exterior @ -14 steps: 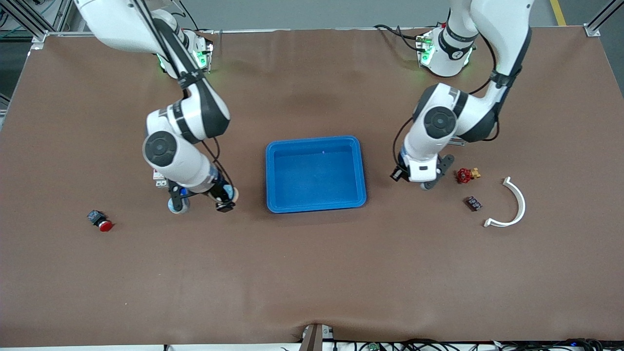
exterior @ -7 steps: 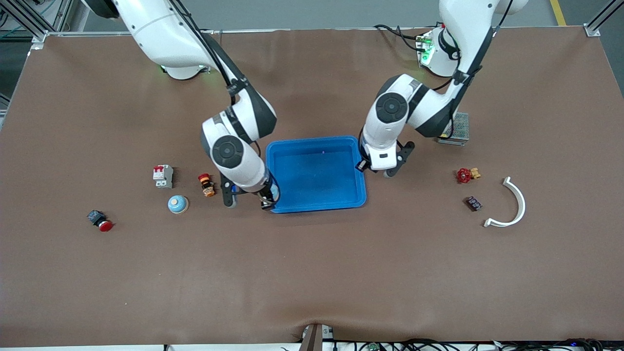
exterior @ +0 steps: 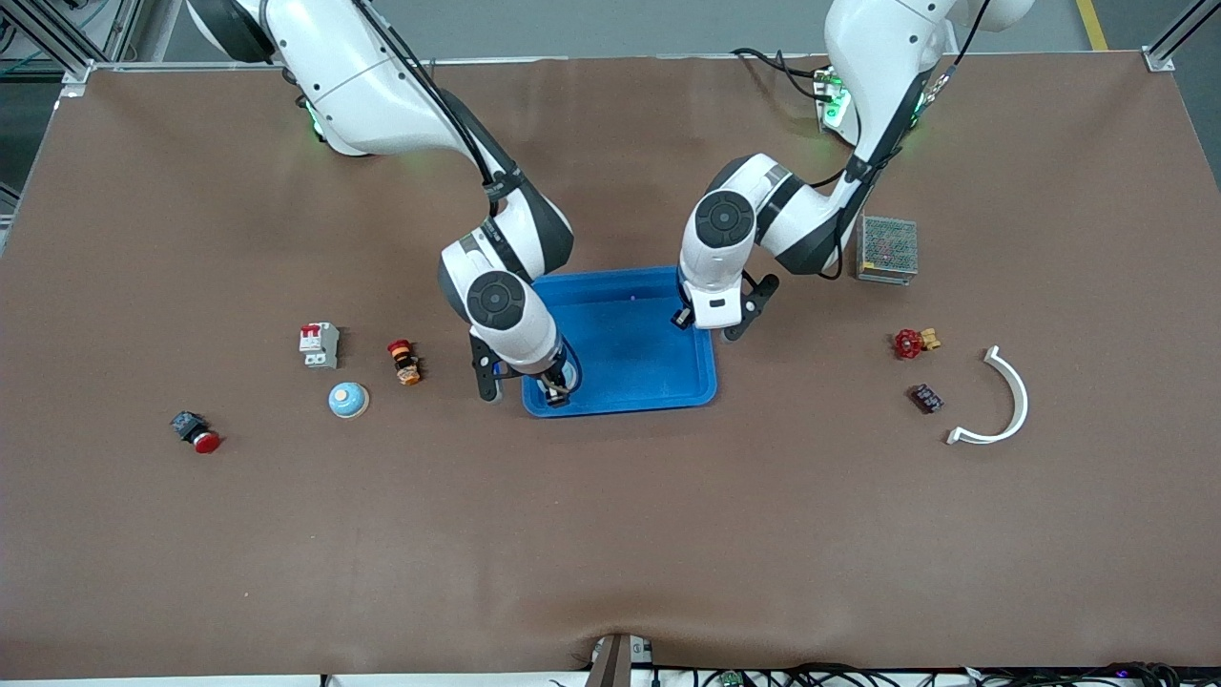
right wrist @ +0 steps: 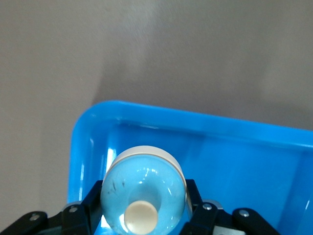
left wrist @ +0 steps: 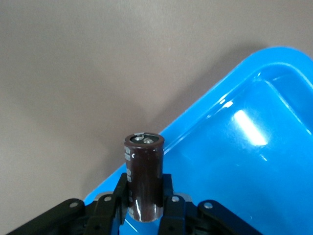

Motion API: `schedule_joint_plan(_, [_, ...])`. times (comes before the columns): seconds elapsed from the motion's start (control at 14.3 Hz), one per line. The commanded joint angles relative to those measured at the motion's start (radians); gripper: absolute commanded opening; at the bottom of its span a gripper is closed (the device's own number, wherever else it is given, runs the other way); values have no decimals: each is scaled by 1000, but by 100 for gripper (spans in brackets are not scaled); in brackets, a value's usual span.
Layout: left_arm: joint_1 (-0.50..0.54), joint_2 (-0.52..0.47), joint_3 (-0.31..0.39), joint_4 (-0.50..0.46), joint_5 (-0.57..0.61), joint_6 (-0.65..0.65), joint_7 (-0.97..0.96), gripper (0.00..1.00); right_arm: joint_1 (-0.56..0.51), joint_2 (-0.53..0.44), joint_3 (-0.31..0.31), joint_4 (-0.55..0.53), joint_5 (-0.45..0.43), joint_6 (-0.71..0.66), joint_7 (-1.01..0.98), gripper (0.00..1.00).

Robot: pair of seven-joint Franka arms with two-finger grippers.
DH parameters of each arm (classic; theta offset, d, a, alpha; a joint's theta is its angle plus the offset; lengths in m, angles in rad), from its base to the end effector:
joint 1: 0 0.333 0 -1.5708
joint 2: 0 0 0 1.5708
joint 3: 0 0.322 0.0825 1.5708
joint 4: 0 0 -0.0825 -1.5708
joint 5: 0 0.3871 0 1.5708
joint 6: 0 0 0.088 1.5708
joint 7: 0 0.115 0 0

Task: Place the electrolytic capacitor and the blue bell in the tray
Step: 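Carry the bell and capacitor over the blue tray with both grippers, then open both grippers to drop the bell and capacitor into the tray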

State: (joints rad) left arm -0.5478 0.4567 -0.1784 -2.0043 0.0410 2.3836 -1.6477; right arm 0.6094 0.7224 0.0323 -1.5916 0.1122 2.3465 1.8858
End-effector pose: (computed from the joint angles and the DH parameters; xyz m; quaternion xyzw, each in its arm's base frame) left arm 0.4528 -0.3988 0.2193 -0.8983 -0.4372 0.0370 0.0225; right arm 0.5672 0.4229 0.2071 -0.7858 0.6161 0.0440 0.0309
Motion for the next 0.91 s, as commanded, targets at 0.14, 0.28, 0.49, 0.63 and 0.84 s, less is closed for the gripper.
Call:
schedule_joint_plan(0.14, [-47, 45, 0, 56, -50, 28, -57, 0, 36, 31, -14, 19, 4, 5, 27, 0])
schedule_joint_plan(0.28, [-52, 62, -1, 67, -72, 42, -57, 0, 49, 38, -15, 18, 4, 5, 27, 0])
schedule_joint_plan(0.49, [-61, 86, -9, 67, -89, 83, -57, 0, 55, 48, -15, 19, 4, 10, 29, 0])
schedule_joint_plan(0.63, [-63, 112, -9, 67, -89, 110, -57, 0, 56, 54, -15, 18, 4, 22, 29, 0])
schedule_joint_plan(0.84, [-61, 126, -9, 65, -89, 126, -58, 0, 59, 55, -15, 19, 1, 13, 29, 99])
